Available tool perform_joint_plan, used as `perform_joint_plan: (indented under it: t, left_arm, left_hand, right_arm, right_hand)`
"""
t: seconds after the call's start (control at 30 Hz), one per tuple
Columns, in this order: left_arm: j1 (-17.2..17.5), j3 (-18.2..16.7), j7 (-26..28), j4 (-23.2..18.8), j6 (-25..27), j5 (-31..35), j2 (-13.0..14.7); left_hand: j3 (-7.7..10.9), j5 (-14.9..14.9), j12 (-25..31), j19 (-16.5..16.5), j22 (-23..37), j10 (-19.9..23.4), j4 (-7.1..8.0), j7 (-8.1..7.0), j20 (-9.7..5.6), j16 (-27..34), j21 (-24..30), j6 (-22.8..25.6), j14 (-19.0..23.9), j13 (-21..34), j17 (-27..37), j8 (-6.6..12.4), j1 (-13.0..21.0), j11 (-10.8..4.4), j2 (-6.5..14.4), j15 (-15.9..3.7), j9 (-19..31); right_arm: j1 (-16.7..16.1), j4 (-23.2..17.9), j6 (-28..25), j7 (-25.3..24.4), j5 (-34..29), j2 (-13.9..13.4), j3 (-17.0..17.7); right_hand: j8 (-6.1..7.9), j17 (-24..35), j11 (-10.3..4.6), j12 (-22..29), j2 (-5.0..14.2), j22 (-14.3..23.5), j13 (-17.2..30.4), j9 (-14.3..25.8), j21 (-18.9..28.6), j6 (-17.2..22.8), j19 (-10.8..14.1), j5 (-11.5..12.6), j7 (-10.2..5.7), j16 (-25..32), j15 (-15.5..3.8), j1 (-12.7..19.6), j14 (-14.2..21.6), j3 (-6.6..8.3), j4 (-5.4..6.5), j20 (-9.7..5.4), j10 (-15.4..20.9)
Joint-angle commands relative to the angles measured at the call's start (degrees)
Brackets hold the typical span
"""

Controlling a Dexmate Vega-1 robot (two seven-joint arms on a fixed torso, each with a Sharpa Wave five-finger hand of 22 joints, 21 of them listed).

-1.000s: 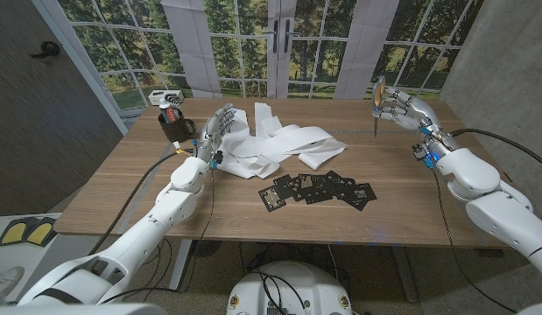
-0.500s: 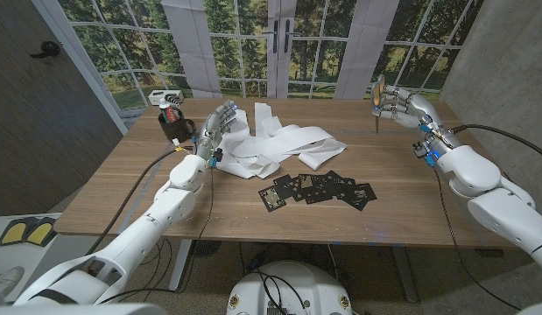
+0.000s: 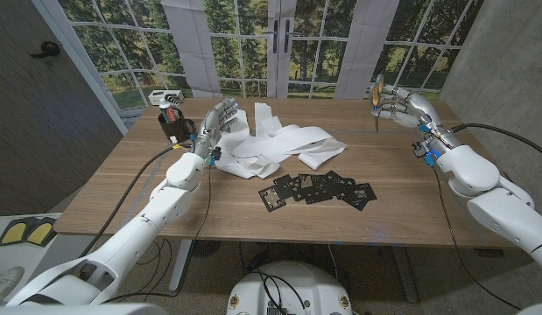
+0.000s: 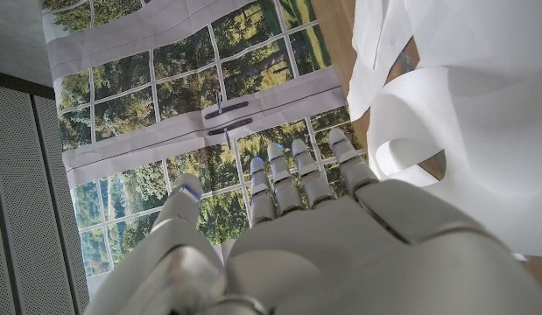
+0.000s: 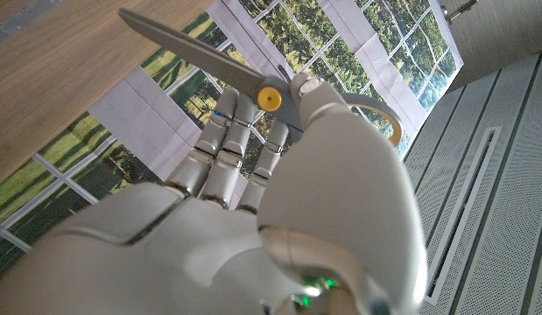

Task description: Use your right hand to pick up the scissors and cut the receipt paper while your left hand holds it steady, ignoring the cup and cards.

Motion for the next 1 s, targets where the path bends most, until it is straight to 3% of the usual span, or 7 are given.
perform_joint_plan:
  t: [0.03,0.13,0.3,0.37,0.67,0.83,1.0]
  left_arm:
    - [0.91,-0.72,-1.54,-1.79,0.31,-1.69,0.88]
    - [1.26,-0.85,-0.47,-3.00,0.99,-1.08,1.40]
    - [2.16,-1.35,2.85,-5.04,2.30,0.05,1.70]
    - [2.37,-1.47,3.25,-5.73,2.77,0.17,2.01]
    - [3.08,-1.83,4.46,-8.23,4.54,0.37,2.93]
    - [4.45,-2.83,8.21,-11.72,8.59,-0.56,3.27]
    - [5.00,-3.32,9.50,-12.95,9.70,-1.18,3.19]
  left_hand:
    - [0.00,-0.17,0.71,0.38,0.30,1.53,0.48,0.08,0.39,0.31,0.23,0.53,0.89,0.29,0.24,0.20,-0.69,-0.44,-0.08,-0.17,0.11]
    - [-0.02,-0.17,1.15,0.55,0.43,2.50,0.60,-0.01,0.50,0.76,0.38,0.53,2.28,0.50,0.34,0.17,-1.00,-0.58,-0.06,-0.36,0.14]
    - [-0.45,-0.12,3.41,6.87,2.02,7.30,0.99,0.53,-1.94,3.78,3.92,0.75,10.70,1.86,1.48,0.36,-2.79,-1.52,-0.72,-2.25,0.21]
    - [-0.32,-0.08,4.38,8.21,2.93,9.33,0.94,0.79,-2.44,5.10,5.17,1.05,14.01,2.59,2.02,0.52,-3.06,0.33,-0.70,-3.33,0.22]
    - [0.23,-0.09,7.75,10.94,5.25,16.56,0.76,1.35,-3.30,9.02,8.36,2.47,22.97,5.01,3.48,1.00,-3.48,-0.37,-0.57,-4.75,0.24]
    - [0.12,-0.13,11.68,12.80,7.14,24.21,0.04,2.66,-2.68,13.23,10.95,7.12,29.93,8.38,5.70,2.32,-3.53,-1.74,-1.57,-5.91,0.24]
    - [-0.94,-0.07,21.69,17.04,10.33,36.23,-1.86,4.87,-4.55,25.57,15.15,14.98,39.26,17.22,14.80,1.77,-0.28,-2.74,-2.89,-7.59,0.40]
  right_arm:
    - [0.20,0.08,0.60,-0.56,-1.01,0.16,-0.31]
    - [0.36,0.10,0.69,-0.62,-1.34,0.13,-0.40]
    - [0.64,0.21,1.03,-0.80,-1.84,0.25,-0.55]
    - [0.78,0.28,1.18,-0.83,-2.05,0.30,-0.66]
    - [2.04,0.76,2.15,-1.11,-3.63,0.73,-1.71]
    - [2.83,1.06,2.73,-1.96,-5.62,0.82,-2.04]
    - [2.76,0.60,2.23,-3.38,-8.03,0.66,-2.17]
  right_hand:
    - [-0.21,0.32,-2.52,0.67,2.03,-0.05,6.65,0.25,0.80,0.56,-0.21,0.51,0.19,-0.25,-13.22,1.31,4.82,0.79,0.17,-2.98,2.52]
    - [-0.25,0.41,-2.52,0.63,2.01,-0.08,6.49,0.31,0.94,0.65,-0.30,0.53,0.17,-0.34,-13.22,1.29,4.88,0.78,0.17,-2.99,2.59]
    - [-0.34,0.51,-2.51,0.63,2.00,-0.12,6.49,0.39,1.10,0.65,-0.40,0.55,0.08,-0.45,-13.22,1.28,4.94,0.79,0.16,-3.00,2.53]
    - [-0.37,0.56,-2.52,0.62,1.99,-0.13,6.43,0.41,1.16,0.69,-0.47,0.56,0.07,-0.49,-13.22,1.28,4.97,0.79,0.16,-3.02,2.54]
    - [-0.58,0.86,-2.51,0.73,1.94,-0.23,6.48,0.57,1.64,0.86,-0.68,0.64,0.03,-0.80,-13.23,1.30,5.11,0.81,0.12,-3.01,2.49]
    - [-0.62,1.04,-2.43,0.78,1.92,-0.30,6.47,0.67,1.96,1.18,-0.78,0.67,0.00,-0.99,-13.22,1.29,5.22,0.82,0.11,-2.90,2.49]
    - [-0.68,1.21,-2.40,0.79,1.88,-0.36,6.35,0.75,2.25,1.47,-0.91,0.70,-0.09,-1.20,-13.22,1.26,5.27,0.82,0.11,-2.86,2.58]
